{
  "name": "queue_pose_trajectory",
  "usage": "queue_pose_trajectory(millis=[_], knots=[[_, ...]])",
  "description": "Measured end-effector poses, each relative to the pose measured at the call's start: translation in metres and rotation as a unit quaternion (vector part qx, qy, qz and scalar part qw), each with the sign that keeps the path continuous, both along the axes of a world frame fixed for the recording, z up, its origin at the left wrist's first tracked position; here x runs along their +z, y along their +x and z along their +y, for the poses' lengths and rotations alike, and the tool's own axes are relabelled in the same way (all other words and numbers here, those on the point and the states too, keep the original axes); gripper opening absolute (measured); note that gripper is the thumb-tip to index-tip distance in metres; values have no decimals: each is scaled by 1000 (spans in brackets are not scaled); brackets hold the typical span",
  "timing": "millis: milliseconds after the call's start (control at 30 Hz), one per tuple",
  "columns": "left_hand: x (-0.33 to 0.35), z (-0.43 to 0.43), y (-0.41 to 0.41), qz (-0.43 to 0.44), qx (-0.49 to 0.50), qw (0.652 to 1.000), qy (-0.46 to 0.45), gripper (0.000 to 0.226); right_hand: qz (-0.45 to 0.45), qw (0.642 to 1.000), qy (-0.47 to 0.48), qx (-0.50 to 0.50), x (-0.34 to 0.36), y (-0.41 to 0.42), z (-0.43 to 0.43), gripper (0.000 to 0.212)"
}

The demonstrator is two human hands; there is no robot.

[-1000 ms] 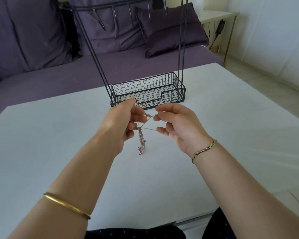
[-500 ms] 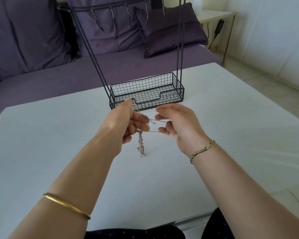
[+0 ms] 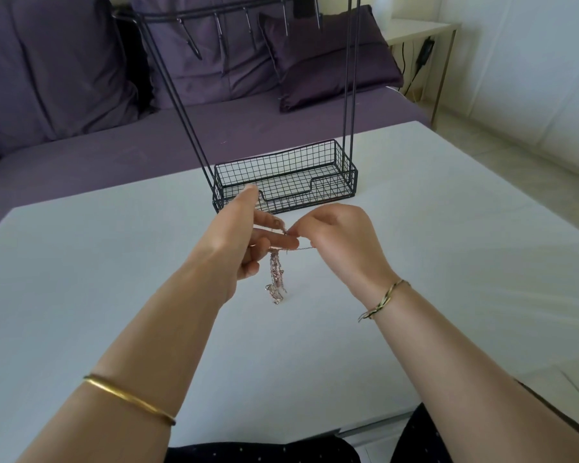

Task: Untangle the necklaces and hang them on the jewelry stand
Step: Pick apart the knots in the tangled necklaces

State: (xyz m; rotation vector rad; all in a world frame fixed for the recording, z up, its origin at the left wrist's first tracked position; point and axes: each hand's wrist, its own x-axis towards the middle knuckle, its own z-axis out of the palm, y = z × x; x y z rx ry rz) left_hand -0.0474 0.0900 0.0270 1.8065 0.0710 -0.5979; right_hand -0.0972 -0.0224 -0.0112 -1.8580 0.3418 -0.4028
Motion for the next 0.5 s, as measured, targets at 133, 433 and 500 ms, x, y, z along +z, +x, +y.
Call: queue_pose_trajectory(millis=[133, 433, 500], knots=[[-1, 0, 1, -7, 10, 1000, -6, 46, 14, 999, -26, 33, -4, 2, 1, 32], [-1, 1, -1, -50, 10, 998, 21, 46, 40, 990, 126, 53, -2, 2, -5, 7], [-1, 2, 0, -69, 26, 997, 27, 44, 49, 987, 147, 45, -2, 3, -5, 13]])
